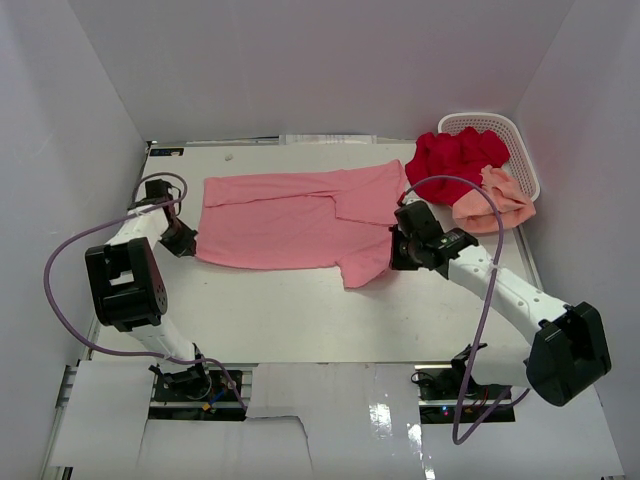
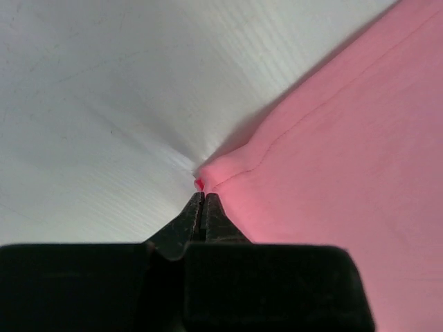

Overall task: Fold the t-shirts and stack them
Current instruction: Grap the side of the flattened tshirt closest away from the robot with both arms, then fold the other side of the tshirt into a rectangle

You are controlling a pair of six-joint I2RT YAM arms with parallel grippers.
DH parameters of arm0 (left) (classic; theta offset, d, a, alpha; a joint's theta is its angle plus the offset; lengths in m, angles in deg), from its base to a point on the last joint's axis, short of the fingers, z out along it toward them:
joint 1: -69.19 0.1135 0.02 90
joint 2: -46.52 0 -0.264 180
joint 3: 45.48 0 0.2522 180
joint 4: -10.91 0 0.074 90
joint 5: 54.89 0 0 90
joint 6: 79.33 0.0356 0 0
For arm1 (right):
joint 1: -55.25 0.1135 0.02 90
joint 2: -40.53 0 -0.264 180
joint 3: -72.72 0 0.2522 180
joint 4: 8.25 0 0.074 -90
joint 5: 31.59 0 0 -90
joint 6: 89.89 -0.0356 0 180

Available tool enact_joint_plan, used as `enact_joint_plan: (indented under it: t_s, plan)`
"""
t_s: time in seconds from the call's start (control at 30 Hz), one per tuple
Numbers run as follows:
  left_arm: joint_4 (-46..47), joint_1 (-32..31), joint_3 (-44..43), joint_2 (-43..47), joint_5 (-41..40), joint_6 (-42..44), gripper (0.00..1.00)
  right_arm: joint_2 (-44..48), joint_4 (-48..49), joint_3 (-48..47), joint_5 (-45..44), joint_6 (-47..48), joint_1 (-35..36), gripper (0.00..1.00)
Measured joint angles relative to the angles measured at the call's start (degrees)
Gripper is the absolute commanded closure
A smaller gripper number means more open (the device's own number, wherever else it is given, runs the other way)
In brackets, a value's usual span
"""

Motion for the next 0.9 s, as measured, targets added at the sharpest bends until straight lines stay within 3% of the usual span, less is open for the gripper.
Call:
enact_joint_plan:
  t_s: [0.43,0.9]
  plan:
    - [-2.73,-0.09,-10.99,-2.27,0.5,-0.31,1.0,-6.71,-0.24,-12.46,3.89,7.63,-10.78,0.92]
    - [-4.09,-0.26,-16.68,-7.52,1.36,-2.25,1.0,-21.99,-0.28,-31.61,8.28,11.56,-13.35,0.92]
